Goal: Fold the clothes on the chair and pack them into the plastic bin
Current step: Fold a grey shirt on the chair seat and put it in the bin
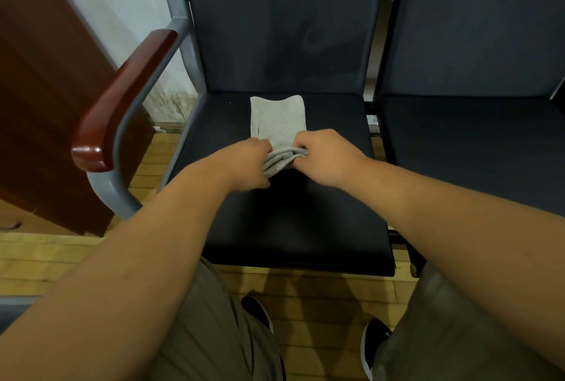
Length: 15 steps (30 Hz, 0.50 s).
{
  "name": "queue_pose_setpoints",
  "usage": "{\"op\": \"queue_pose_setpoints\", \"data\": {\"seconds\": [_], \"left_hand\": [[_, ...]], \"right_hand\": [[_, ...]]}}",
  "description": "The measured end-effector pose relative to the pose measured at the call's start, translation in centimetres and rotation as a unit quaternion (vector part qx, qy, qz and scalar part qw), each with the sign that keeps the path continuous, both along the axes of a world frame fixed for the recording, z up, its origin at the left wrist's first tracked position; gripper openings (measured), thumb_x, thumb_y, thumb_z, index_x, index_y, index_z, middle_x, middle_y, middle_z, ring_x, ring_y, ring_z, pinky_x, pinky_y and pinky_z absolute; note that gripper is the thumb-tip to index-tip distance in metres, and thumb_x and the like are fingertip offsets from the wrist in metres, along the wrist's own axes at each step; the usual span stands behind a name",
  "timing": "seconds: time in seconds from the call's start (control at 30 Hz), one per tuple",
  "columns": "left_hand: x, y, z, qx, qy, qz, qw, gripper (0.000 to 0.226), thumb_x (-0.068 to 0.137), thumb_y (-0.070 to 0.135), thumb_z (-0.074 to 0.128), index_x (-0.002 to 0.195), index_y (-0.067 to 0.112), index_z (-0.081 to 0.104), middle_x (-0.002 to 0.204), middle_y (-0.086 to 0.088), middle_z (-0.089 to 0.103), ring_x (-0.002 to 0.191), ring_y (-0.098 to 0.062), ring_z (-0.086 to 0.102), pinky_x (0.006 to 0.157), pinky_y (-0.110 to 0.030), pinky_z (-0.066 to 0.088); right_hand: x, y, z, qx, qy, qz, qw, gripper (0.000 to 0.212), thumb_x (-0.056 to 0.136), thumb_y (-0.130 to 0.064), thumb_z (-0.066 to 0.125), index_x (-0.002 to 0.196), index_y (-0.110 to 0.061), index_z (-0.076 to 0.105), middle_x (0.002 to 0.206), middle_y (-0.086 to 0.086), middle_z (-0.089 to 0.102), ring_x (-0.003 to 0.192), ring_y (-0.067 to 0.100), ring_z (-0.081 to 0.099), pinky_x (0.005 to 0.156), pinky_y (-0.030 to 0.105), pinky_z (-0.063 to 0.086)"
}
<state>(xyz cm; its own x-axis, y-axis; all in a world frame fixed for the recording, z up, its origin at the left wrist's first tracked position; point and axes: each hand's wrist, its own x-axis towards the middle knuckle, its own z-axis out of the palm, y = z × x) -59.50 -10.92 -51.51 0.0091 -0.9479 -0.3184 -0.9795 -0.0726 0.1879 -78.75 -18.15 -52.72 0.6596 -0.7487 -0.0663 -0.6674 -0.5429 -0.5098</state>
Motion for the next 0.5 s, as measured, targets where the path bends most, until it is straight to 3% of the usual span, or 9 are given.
{"op": "queue_pose_setpoints", "data": {"seconds": [0.1, 0.27, 0.37, 0.43, 0.5], "left_hand": [[0.2, 0.4, 1.3, -0.019, 0.005, 0.000, 1.000, 0.005, 0.094, 0.022, 0.066, 0.096, 0.017, 0.064, 0.097, -0.005, 0.066, 0.089, -0.024, 0.061, 0.077, -0.040, 0.052], [0.9, 2.3, 3.6, 0.111, 0.054, -0.031, 0.992, 0.007, 0.091, 0.028, 0.068, 0.095, 0.025, 0.073, 0.091, -0.004, 0.070, 0.088, -0.025, 0.068, 0.085, -0.050, 0.059], [1.3, 3.2, 4.7, 0.159, 0.150, -0.018, 0.976, 0.012, 0.098, 0.027, 0.067, 0.106, 0.027, 0.075, 0.102, 0.001, 0.075, 0.096, -0.018, 0.073, 0.092, -0.043, 0.062], [1.7, 3.2, 5.2, 0.126, 0.195, 0.015, 0.973, 0.013, 0.100, 0.026, 0.066, 0.110, 0.029, 0.074, 0.106, 0.004, 0.073, 0.097, -0.015, 0.073, 0.088, -0.038, 0.063], [2.3, 2.4, 4.9, 0.035, 0.181, 0.050, 0.982, 0.011, 0.099, 0.029, 0.067, 0.107, 0.034, 0.072, 0.102, 0.008, 0.071, 0.093, -0.013, 0.070, 0.081, -0.034, 0.060]], "right_hand": [[-0.7, 0.0, 1.3, 0.043, 0.056, 0.052, 0.996, 0.010, 0.094, -0.035, 0.072, 0.089, -0.030, 0.065, 0.087, -0.002, 0.065, 0.079, 0.018, 0.064, 0.066, 0.035, 0.053], [-1.9, 0.7, 4.0, 0.100, 0.158, 0.176, 0.966, 0.020, 0.095, -0.044, 0.073, 0.088, -0.027, 0.065, 0.078, -0.004, 0.062, 0.069, 0.013, 0.056, 0.065, 0.032, 0.045], [-2.6, 0.5, 5.7, 0.169, 0.158, 0.186, 0.955, 0.017, 0.096, -0.045, 0.073, 0.087, -0.031, 0.067, 0.072, -0.013, 0.063, 0.066, 0.003, 0.059, 0.068, 0.028, 0.046], [-2.6, 0.0, 6.4, 0.215, 0.127, 0.180, 0.951, 0.010, 0.097, -0.041, 0.073, 0.093, -0.032, 0.070, 0.080, -0.017, 0.070, 0.074, -0.001, 0.068, 0.072, 0.025, 0.052], [-2.3, -1.0, 6.0, 0.218, 0.076, 0.142, 0.963, 0.005, 0.098, -0.036, 0.073, 0.102, -0.033, 0.072, 0.095, -0.014, 0.076, 0.088, 0.004, 0.075, 0.081, 0.030, 0.061]]}}
